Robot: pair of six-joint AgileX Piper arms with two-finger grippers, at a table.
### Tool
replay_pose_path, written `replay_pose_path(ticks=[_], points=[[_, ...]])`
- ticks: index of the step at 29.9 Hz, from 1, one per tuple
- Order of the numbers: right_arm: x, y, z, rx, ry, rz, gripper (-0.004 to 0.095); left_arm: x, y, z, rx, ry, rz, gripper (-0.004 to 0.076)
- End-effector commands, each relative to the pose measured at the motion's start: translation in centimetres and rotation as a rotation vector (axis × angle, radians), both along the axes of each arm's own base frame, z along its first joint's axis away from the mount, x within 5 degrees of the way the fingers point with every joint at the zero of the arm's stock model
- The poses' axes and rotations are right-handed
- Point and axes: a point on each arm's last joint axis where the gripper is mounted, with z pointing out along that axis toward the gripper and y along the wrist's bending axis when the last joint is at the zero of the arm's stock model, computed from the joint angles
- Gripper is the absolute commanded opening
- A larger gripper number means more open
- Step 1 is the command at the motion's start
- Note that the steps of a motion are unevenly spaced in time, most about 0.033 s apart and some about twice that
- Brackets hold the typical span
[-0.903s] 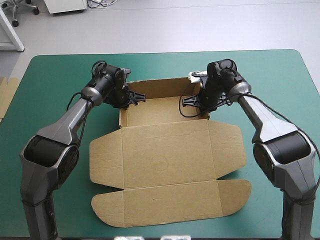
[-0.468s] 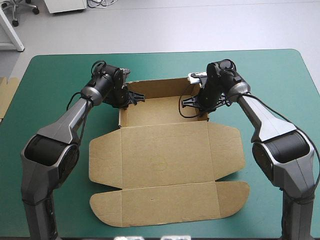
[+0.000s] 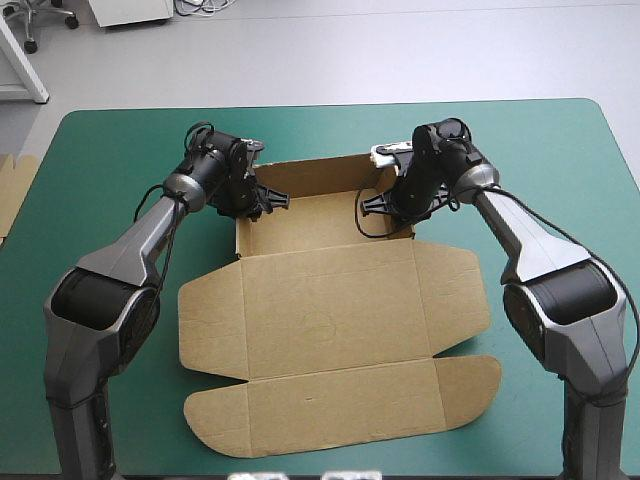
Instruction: Fold the box
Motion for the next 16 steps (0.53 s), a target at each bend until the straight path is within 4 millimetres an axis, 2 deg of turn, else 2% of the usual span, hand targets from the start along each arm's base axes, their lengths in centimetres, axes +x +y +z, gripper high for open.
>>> replay_pose_path(ticks=[1, 4, 6, 16], points=[[-0.2, -0.1, 3.5, 0.074, -0.116, 0.028, 0.038, -0.2, 0.0, 3.4, -0.052, -0.114, -0.006, 0.0384], [0.0, 0.0, 3.6, 0.08, -0.142, 0.033, 0.0544, -0.1, -0.1, 3.4, -0.068, -0.132, -0.007, 0.0421], [0.1, 0.0, 3.6, 0.081, -0.159, 0.038, 0.0593, 0.0, -0.1, 3.5, -0.071, -0.142, -0.007, 0.0421], [0.9, 0.1, 4.4, 0.087, -0.266, 0.057, 0.0604, 0.4, -0.3, 3.7, -0.087, -0.195, -0.015, 0.0421]])
